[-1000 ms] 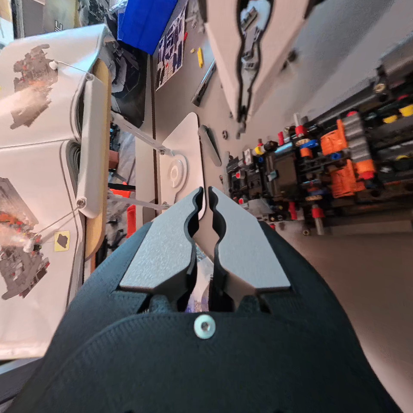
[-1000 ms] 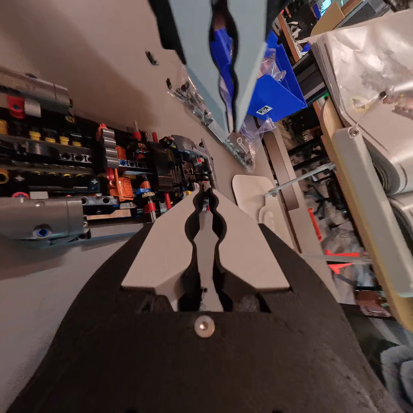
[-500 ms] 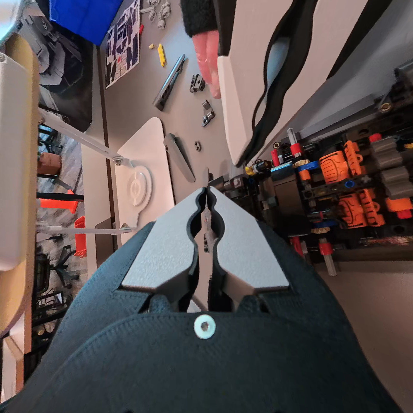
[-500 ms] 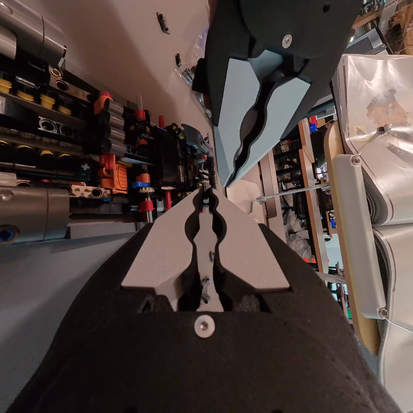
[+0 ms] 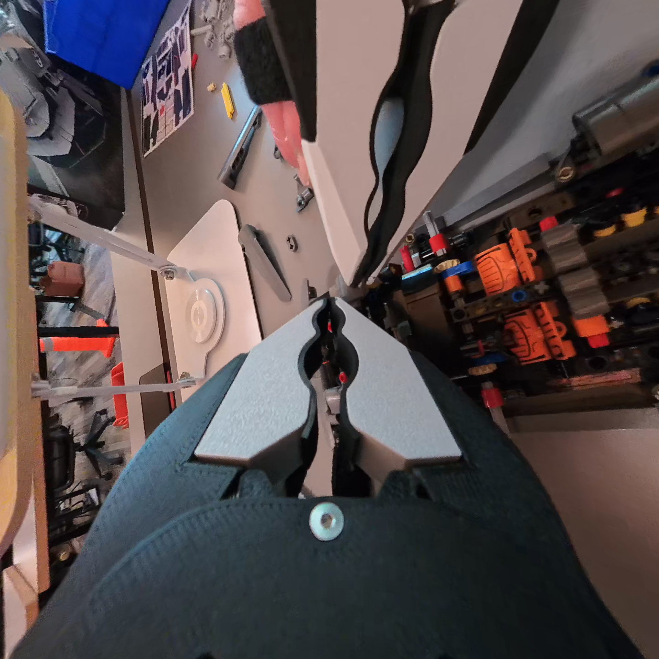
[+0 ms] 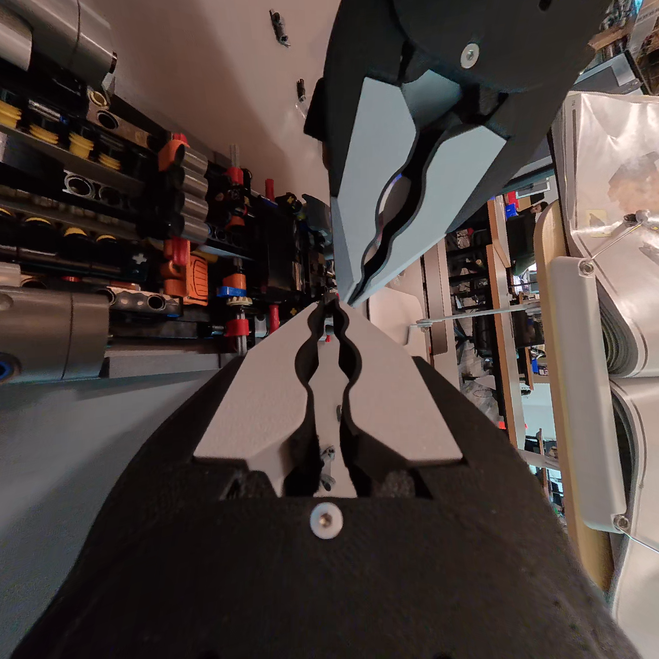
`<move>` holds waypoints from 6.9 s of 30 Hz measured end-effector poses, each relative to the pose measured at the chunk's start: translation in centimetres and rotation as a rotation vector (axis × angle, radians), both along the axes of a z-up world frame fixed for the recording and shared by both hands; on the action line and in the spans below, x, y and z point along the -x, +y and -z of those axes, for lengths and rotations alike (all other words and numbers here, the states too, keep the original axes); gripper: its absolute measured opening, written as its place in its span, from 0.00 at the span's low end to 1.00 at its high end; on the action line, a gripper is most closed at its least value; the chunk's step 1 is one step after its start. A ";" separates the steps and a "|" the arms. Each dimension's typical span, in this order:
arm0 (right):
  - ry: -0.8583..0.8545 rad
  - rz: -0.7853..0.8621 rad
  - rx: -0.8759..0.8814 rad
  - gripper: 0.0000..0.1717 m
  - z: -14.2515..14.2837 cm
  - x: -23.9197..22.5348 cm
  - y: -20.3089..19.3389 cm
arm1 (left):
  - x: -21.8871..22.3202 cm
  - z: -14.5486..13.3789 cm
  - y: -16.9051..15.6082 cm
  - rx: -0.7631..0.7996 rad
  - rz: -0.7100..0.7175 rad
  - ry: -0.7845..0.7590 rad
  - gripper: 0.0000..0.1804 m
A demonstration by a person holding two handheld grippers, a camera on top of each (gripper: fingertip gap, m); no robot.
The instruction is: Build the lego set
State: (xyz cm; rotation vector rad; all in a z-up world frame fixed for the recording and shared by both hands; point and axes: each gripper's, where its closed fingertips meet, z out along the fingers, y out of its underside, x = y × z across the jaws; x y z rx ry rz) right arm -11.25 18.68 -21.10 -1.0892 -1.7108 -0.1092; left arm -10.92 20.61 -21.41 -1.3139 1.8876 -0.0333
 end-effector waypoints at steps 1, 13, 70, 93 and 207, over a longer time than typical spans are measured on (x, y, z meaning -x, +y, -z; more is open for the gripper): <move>-0.001 -0.001 0.003 0.01 0.0 0.0 0.0 | 0.0 0.1 0.0 -0.003 0.001 0.005 0.00; -0.009 -0.006 0.076 0.01 0.2 0.1 -0.1 | -0.1 0.1 -0.2 -0.039 0.007 0.034 0.00; 0.121 0.022 0.317 0.00 0.2 -0.5 1.9 | -0.2 0.3 0.2 -0.163 0.004 0.128 0.00; 0.102 -0.004 0.291 0.00 0.5 -0.2 1.5 | -0.3 0.5 0.3 -0.254 -0.018 0.139 0.00; 0.229 0.021 0.213 0.00 -1.0 -16.4 -3.1 | 9.0 -1.1 -0.9 -0.033 -0.829 -0.016 0.02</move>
